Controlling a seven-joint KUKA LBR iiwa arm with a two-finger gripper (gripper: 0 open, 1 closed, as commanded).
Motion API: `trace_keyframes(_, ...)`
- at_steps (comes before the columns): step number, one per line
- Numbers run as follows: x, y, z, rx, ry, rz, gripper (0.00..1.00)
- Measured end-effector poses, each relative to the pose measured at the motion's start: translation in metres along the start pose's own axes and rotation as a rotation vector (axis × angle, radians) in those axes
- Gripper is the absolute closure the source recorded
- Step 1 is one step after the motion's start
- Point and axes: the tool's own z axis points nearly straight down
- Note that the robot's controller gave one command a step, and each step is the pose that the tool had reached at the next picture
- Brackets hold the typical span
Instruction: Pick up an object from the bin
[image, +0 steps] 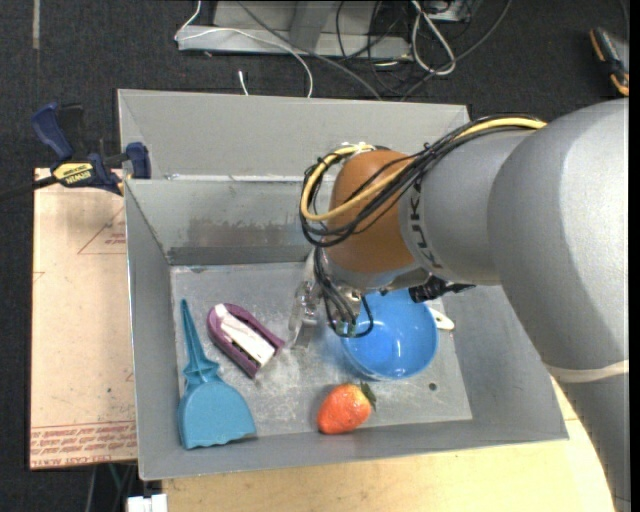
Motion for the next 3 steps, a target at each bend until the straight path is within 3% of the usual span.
trace_keyframes(1,0.009,0.001,0.002,0.002,0.002,-0.003,1.00)
trace_keyframes(2,-0.002,0.001,-0.010,-0.001,-0.003,0.006,1.00)
trace_keyframes(3,0.018,0.007,-0.022,0.000,0.002,-0.022,1.00)
